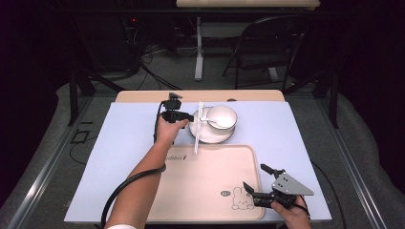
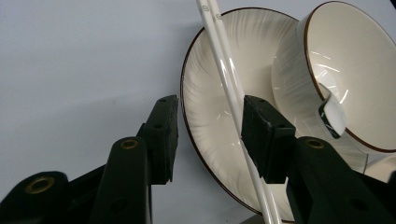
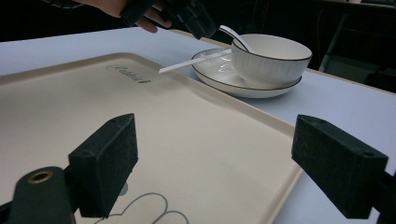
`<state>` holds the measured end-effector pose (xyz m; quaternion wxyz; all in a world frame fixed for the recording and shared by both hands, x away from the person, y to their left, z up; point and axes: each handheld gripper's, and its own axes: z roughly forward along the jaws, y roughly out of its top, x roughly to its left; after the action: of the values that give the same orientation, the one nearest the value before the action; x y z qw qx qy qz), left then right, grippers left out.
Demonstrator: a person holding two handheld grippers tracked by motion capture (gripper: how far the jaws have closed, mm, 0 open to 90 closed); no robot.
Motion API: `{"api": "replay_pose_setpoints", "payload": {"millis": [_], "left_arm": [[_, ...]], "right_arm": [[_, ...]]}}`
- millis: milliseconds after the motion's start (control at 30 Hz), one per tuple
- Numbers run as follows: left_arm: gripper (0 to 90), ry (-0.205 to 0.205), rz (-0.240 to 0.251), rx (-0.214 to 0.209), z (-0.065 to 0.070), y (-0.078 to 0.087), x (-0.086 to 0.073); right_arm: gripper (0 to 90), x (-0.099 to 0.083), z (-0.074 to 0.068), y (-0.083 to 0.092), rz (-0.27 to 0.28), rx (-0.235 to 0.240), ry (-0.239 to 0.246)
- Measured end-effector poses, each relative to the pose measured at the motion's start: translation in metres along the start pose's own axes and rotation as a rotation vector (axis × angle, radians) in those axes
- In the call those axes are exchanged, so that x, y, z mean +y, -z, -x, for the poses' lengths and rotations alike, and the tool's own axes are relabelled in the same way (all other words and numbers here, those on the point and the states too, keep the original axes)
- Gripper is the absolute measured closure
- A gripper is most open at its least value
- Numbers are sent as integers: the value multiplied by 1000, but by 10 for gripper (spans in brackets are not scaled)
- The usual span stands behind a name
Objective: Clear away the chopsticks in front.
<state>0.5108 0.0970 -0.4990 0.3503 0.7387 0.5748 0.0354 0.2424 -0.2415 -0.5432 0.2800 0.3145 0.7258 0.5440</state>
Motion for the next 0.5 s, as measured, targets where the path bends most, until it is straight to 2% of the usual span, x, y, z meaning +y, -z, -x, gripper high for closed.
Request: {"api": "replay_pose_setpoints", "payload": {"millis": [100, 133, 200, 267, 500], "left_arm": [[627, 22, 0, -37, -1, -4, -2], [625, 22, 0, -37, -1, -4, -2], [644, 51, -1, -58, -1, -8, -4], [662, 56, -7, -72, -2, -11, -5], [712, 47, -9, -59, 3, -16, -5]], "right_arm": [[140, 0, 0, 0, 0, 0, 1], [140, 0, 0, 0, 0, 0, 1], [141, 0, 0, 0, 0, 0, 2], [140, 0, 0, 0, 0, 1, 1], [140, 0, 0, 0, -1, 3, 2]]}}
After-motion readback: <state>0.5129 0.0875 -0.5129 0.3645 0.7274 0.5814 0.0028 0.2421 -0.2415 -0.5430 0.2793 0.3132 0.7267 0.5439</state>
